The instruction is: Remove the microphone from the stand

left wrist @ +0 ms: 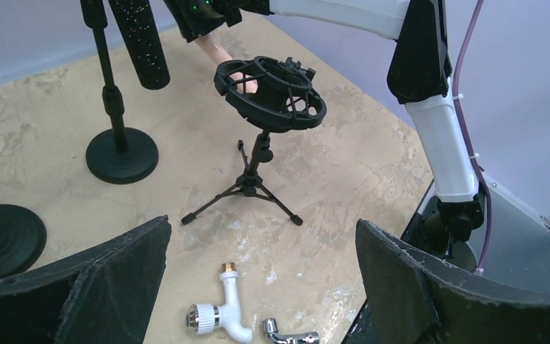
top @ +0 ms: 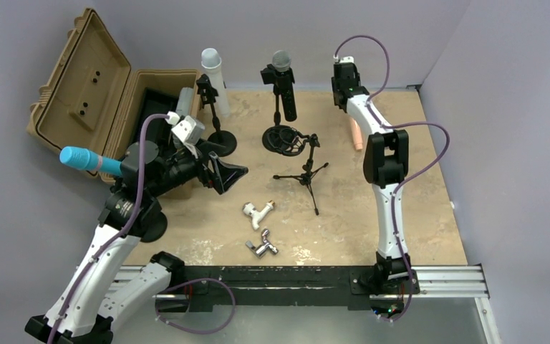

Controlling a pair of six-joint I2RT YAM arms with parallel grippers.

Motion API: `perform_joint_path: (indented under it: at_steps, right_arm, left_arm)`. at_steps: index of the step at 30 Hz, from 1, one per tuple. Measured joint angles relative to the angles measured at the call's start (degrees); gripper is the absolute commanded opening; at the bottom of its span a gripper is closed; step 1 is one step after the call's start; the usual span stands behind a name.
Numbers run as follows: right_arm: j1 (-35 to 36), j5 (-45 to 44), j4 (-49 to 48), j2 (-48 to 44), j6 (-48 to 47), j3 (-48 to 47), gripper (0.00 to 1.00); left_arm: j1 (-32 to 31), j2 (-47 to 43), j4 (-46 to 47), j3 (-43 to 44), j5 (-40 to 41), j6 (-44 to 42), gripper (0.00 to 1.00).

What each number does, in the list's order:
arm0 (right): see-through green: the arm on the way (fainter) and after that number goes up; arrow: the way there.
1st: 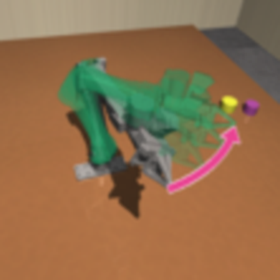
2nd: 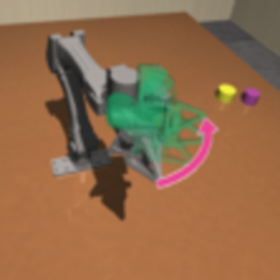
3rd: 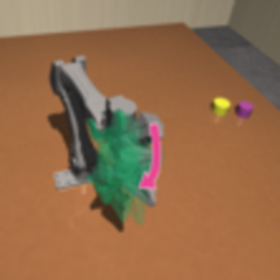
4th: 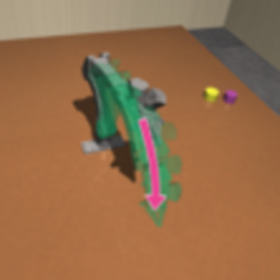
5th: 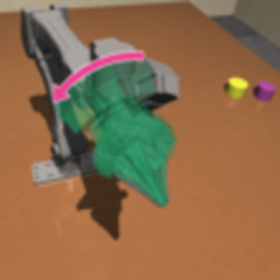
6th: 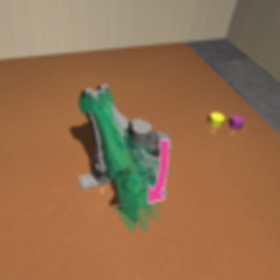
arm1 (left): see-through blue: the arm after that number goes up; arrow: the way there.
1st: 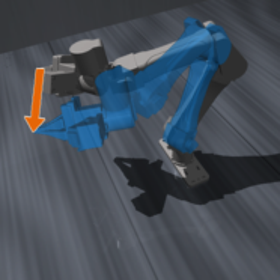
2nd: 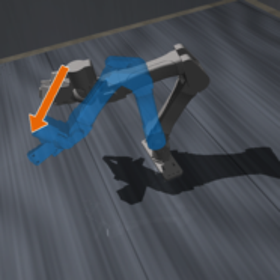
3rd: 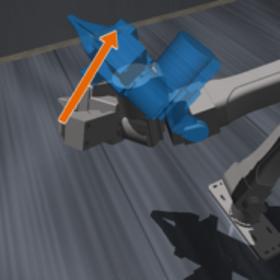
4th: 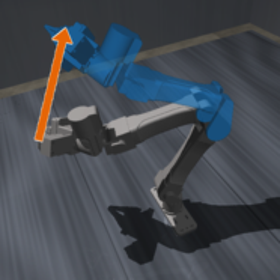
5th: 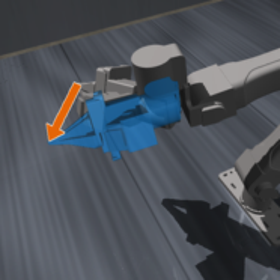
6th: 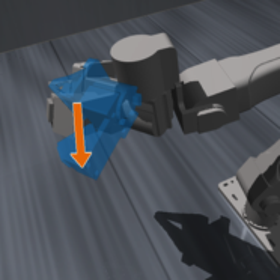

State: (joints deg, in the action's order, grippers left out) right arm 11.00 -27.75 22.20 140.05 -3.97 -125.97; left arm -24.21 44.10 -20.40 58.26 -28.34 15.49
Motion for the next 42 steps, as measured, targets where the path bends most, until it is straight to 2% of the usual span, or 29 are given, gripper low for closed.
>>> perform_joint_path:
  at_steps: [11, 24, 27, 33, 34, 36, 38, 42]
  right_arm:
    - [-3.15, 5.86, -2.97, 5.49, 0.98, -8.02, 0.0]
    - [-4.39, 8.0, -3.69, 12.02, 3.82, -10.51, 0.0]
    - [-4.35, 8.04, -3.76, 12.74, 4.2, -11.82, 0.05]
    - [-4.33, 8.04, -4.15, 13.33, 4.42, -12.41, 0.23]
    - [-4.33, 8.04, -4.15, 13.33, 4.42, -12.41, 0.3]
    - [-4.33, 8.17, -4.13, 13.33, 4.42, -12.44, 0.58]
    - [-4.33, 8.7, -4.17, 13.33, 4.57, -12.46, 0.73]
    - [-4.31, 9.92, -3.91, 13.33, 4.52, -12.76, 0.84]
  left_arm:
    - [0.0, 2.1, -0.04, 0.0, 0.0, 0.24, 0.97]
    - [-0.2, 3.39, -0.24, 0.0, 0.04, 0.24, 0.97]
    - [-0.2, 3.61, -0.24, 0.0, 0.04, 0.24, 0.96]
    - [-0.2, 3.96, -0.24, 0.0, 0.04, 0.24, 0.96]
    - [-0.2, 3.96, -0.24, 0.0, 0.04, 0.24, 0.97]
    - [-0.2, 3.98, -0.24, 0.0, 0.04, 0.24, 0.97]
    - [-0.2, 4.0, -0.24, 0.0, 0.04, 0.24, 0.97]
    - [-0.2, 4.07, -0.26, 0.0, 0.07, 0.22, 0.96]
